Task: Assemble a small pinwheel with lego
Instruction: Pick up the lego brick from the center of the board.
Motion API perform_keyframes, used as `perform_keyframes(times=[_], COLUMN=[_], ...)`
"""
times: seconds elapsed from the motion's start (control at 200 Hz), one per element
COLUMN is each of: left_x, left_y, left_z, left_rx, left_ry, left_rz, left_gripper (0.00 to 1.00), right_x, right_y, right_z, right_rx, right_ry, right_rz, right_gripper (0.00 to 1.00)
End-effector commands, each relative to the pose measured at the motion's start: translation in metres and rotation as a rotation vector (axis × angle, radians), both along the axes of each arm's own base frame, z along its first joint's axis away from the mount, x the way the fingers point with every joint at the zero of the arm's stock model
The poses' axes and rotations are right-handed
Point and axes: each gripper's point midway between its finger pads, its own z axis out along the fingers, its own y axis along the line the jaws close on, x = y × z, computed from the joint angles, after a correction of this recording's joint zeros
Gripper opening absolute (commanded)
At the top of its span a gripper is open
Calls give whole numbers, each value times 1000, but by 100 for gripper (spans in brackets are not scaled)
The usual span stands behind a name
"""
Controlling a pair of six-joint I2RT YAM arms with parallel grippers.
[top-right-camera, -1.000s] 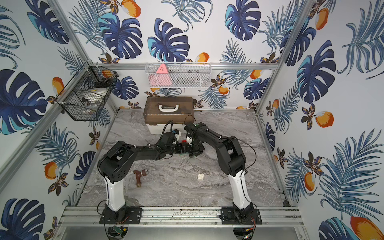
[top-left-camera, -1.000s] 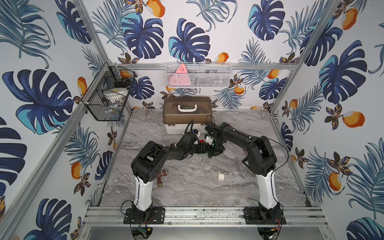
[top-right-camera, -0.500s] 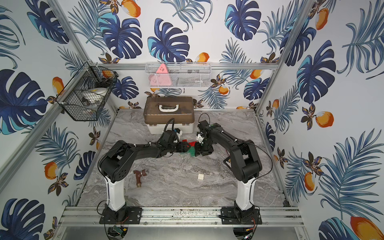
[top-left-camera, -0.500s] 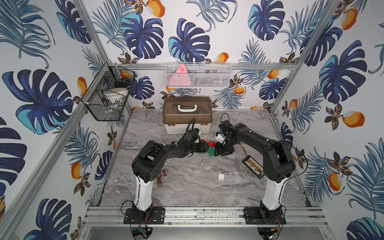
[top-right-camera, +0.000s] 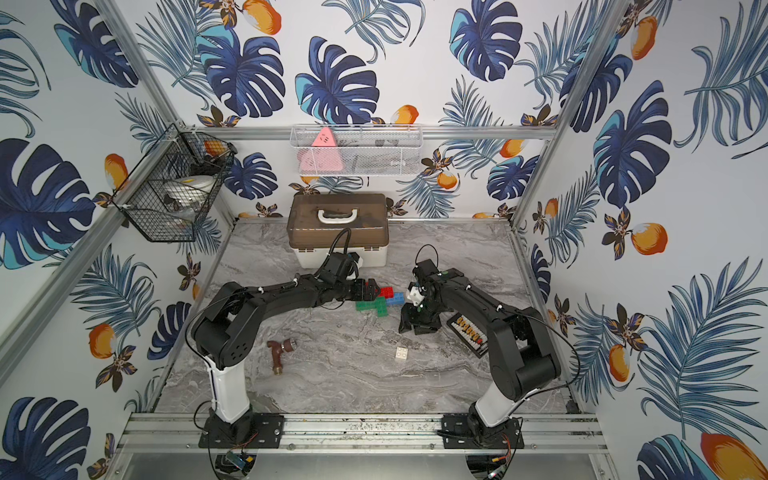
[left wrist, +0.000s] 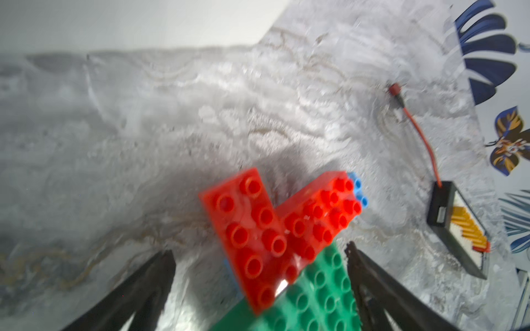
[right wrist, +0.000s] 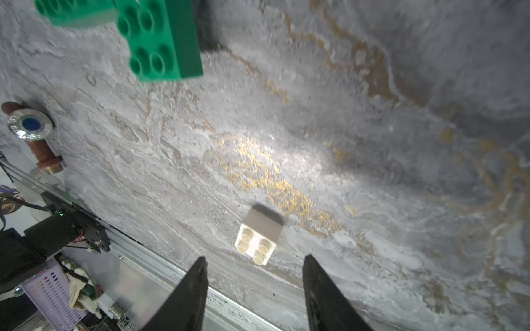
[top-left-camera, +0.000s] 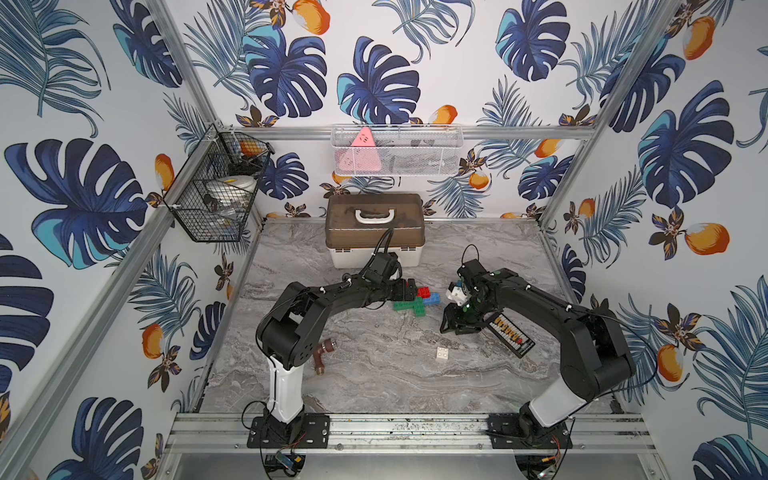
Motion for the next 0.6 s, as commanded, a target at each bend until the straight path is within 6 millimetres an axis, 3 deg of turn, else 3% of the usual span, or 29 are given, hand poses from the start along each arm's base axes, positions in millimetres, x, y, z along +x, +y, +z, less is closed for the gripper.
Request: perform_keyframes(times=[0.0,0.16,0.27,0.595], left_x=[4,11,17,19], left_y=[-5,-19,-27,-35], left_z=[-3,-15,-12,-10], left_rx=[-26,-58,-76,-60], left_ry=[17,51,37,32], left_rz=[-2,-28,-44,-87], left_gripper=[99,99,99,99], right_x=[-18,-39,-48,-34], right_y=[1,3,8,19], right_z=[-1,-8,-15,-32], right_rx=[20,36,52,9], right_ry=[42,69,92,80], right_rz=[-32,-53,-68,-78], right_gripper=[56,58,59,60])
